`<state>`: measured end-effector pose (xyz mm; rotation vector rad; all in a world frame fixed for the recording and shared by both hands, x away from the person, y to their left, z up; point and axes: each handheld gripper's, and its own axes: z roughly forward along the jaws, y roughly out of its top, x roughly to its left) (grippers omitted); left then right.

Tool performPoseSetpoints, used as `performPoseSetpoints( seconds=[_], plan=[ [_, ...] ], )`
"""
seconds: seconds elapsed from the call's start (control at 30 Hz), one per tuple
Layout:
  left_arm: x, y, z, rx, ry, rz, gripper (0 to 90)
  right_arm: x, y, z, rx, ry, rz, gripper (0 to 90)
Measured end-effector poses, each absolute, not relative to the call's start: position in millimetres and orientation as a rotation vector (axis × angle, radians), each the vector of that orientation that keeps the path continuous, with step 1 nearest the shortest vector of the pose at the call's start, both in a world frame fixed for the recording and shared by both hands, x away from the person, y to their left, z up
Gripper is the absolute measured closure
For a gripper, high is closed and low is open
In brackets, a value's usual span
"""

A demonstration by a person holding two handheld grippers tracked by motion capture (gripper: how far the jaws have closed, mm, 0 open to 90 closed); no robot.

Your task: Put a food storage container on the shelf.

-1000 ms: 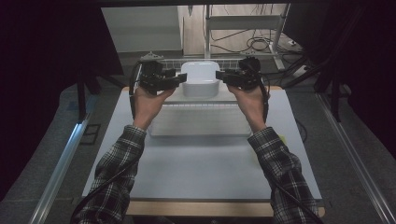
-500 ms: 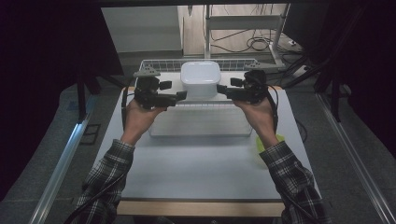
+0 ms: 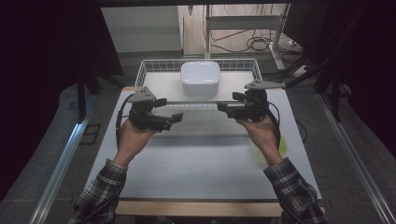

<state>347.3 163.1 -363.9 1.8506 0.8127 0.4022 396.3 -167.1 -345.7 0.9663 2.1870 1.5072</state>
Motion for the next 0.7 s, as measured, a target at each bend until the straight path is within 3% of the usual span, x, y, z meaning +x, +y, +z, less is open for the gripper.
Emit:
performPoseSetpoints(
  seconds=[0.37,0.7],
  plan=[
    [320,169,-394,1.829,0.799,0.405,8.6,369,-172,-367,0.911,2.218,1.501,12.4],
    [297,163,-418,1.867,0.809,0.392,4.8,351,-179,-391,0.888,2.249,1.459,8.7]
  ],
)
